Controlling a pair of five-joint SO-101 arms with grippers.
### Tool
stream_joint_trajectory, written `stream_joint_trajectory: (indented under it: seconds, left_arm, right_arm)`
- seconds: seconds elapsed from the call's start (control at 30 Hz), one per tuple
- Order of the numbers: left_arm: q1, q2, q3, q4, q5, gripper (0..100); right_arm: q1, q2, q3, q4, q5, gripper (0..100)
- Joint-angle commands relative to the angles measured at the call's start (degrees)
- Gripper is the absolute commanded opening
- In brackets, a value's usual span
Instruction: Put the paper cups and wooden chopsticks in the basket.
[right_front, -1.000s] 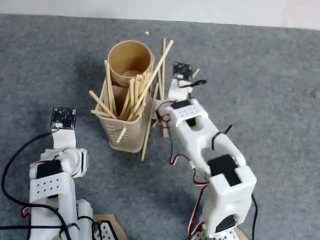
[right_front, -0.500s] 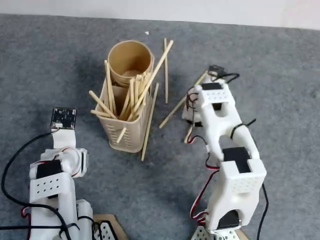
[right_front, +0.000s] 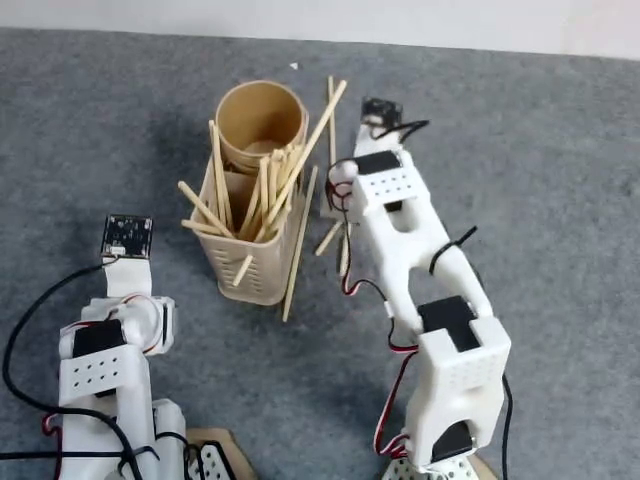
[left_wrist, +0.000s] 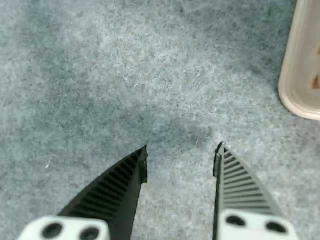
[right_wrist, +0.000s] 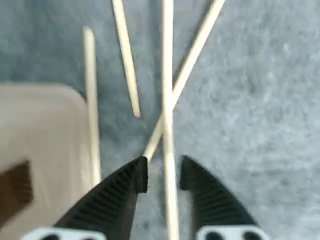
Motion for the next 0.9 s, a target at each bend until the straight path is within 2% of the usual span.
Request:
stream_joint_trajectory:
  seconds: [0.0, 0.13, 0.4, 0.7, 0.87]
  left_arm:
    - [0.92, -0.04, -0.22, -0.79, -0.53, 23]
    - [1.01, -0.04, -0.22, -0.79, -0.53, 23]
    - [1.01, -0.04, -0.22, -0.62, -0.53, 23]
    - [1.01, -0.04, -0.22, -0.53, -0.53, 23]
    - [1.01, -0.04, -0.22, -0.53, -0.53, 23]
  right_arm:
    - [-0.31, -0.22, -1.19, -3.56, -3.87, 24.2]
    - [-0.31, -0.22, 1.8, -3.91, -3.96, 26.8]
    - [-0.31, -0.22, 9.71, -16.57, -3.96, 26.8]
    - [-0.4, 1.63, 9.89, -16.66, -3.96, 26.7]
    - [-0.31, 10.86, 0.57, -11.38, -3.96, 26.7]
